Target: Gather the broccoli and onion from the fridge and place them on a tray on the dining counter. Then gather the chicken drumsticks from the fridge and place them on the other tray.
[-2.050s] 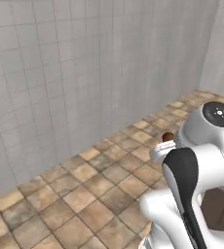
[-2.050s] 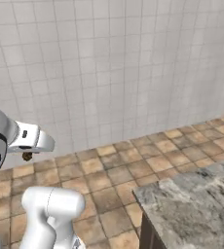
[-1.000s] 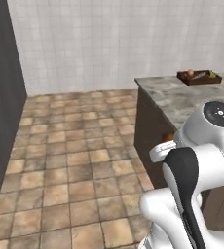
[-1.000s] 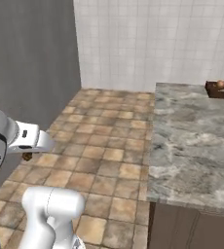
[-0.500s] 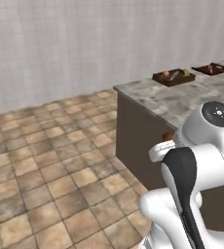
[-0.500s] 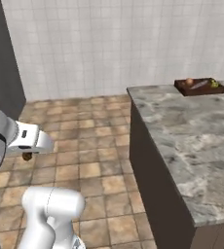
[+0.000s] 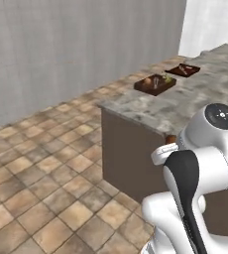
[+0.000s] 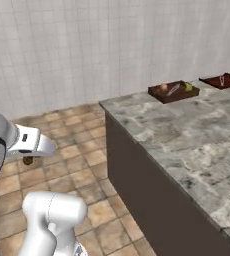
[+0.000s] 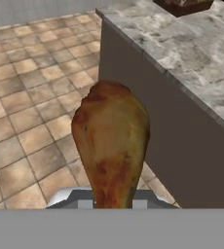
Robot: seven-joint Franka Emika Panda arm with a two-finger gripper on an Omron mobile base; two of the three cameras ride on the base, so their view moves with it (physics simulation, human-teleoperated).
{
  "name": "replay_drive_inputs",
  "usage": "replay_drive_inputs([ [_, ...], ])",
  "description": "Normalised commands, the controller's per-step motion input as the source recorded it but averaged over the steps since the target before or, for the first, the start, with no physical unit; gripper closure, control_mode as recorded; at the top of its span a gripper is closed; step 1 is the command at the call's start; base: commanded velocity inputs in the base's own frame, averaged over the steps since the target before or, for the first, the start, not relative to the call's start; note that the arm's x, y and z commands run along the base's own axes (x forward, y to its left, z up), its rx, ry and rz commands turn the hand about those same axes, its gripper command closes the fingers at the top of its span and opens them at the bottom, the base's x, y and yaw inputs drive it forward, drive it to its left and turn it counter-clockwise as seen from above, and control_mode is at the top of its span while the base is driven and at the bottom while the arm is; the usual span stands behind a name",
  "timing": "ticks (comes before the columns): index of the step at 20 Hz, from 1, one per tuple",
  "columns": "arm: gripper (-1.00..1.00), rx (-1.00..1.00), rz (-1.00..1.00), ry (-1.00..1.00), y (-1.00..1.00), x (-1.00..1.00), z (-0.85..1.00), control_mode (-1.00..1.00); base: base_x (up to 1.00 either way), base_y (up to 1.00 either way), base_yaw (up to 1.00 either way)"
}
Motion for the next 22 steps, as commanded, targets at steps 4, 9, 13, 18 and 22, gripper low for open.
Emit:
replay_drive_inputs([
  [4, 1.0, 0.0, 0.0, 0.0, 0.0, 0.0, 0.0, 1.0, 1.0, 0.99, -0.5],
  [9, 1.0, 0.0, 0.0, 0.0, 0.0, 0.0, 0.0, 1.0, 0.83, 1.0, -0.39],
  [13, 1.0, 0.0, 0.0, 0.0, 0.0, 0.0, 0.0, 1.0, 0.81, 1.0, -0.39],
  [18, 1.0, 0.0, 0.0, 0.0, 0.0, 0.0, 0.0, 1.0, 0.75, 1.0, -0.38],
  [22, 1.0, 0.0, 0.0, 0.0, 0.0, 0.0, 0.0, 1.0, 0.51, 1.0, -0.36],
])
